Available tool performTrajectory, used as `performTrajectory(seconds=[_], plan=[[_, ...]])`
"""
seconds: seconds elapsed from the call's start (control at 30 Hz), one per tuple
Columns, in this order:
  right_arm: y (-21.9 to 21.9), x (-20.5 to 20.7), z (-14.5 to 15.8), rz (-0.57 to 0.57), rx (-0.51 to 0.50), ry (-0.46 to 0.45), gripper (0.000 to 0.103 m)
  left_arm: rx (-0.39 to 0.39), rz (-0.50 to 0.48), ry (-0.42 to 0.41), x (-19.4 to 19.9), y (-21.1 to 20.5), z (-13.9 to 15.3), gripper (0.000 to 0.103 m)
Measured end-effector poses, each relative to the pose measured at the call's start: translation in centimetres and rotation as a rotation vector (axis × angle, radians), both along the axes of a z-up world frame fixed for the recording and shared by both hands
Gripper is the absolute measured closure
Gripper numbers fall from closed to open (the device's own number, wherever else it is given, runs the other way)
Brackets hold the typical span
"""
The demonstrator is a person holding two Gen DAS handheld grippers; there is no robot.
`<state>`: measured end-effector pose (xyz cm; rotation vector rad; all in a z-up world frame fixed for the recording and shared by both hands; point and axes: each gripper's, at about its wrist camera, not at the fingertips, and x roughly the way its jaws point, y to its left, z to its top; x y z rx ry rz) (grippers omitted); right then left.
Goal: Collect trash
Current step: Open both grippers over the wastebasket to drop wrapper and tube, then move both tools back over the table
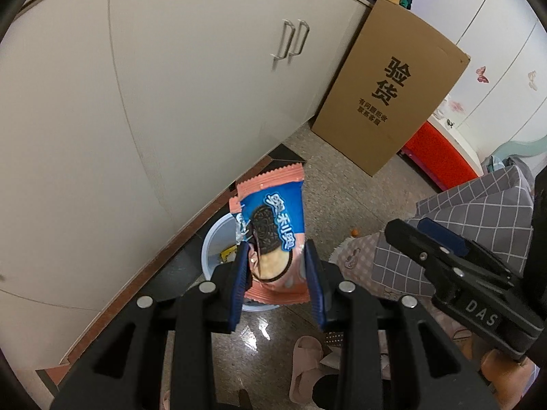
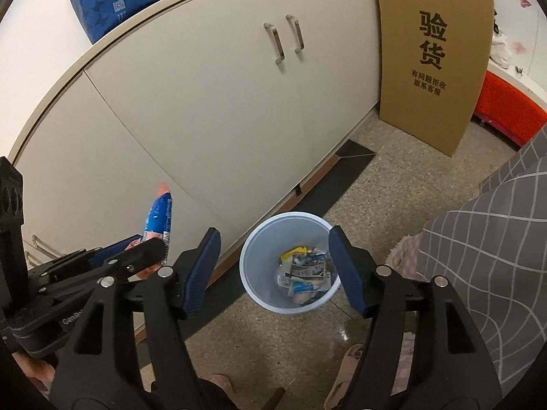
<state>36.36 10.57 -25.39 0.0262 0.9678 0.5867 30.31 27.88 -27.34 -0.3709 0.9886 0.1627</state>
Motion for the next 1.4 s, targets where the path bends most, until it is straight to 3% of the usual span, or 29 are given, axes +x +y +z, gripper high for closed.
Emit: performTrajectory(seconds=[0.2,0.37,0.6,0.67,0.7,0.73,0.8,1.1,1.4], plan=[[-0.7,-0.5,0.9,-0.023,-0.013,-0.033,0.036,0.01,-0.025,-0.002,0.5,-1.4,0.4,0.072],[-1.7,-1.5,2.5,-0.082,-0.058,-0.162,0.033,0.018,-0.033,-0.006,0.8,-2.0,0.8,0.072],[-3.2,-1.6,4.0,-0.129,-0.019,-0.223,0.032,0.046,-0.035,-0.021,2.0,-2.6,1.9,0.071],[-3.5,-1.6,4.2,-0.137,-0.011,-0.225,0.032,0.058,-0.026,-0.031,2.5,-2.5,2.3,0.067],[-3.5,-1.6,4.2,-0.14,-0.01,-0.226,0.032,0.063,-0.017,-0.036,2.7,-2.4,2.4,0.059],[-3.6,-1.6,4.3,-0.144,-0.009,-0.228,0.032,0.066,-0.008,-0.043,2.8,-2.3,2.6,0.041],[-3.9,-1.7,4.4,-0.153,-0.009,-0.231,0.031,0.076,0.024,-0.062,2.7,-2.1,3.0,0.029],[-4.9,-2.7,6.3,-0.167,0.02,-0.238,0.031,0.059,0.061,-0.1,0.8,-2.4,5.1,0.026],[-8.1,-5.4,10.9,-0.182,0.083,-0.304,0.03,0.081,0.028,-0.195,-2.6,-5.7,10.3,0.023]])
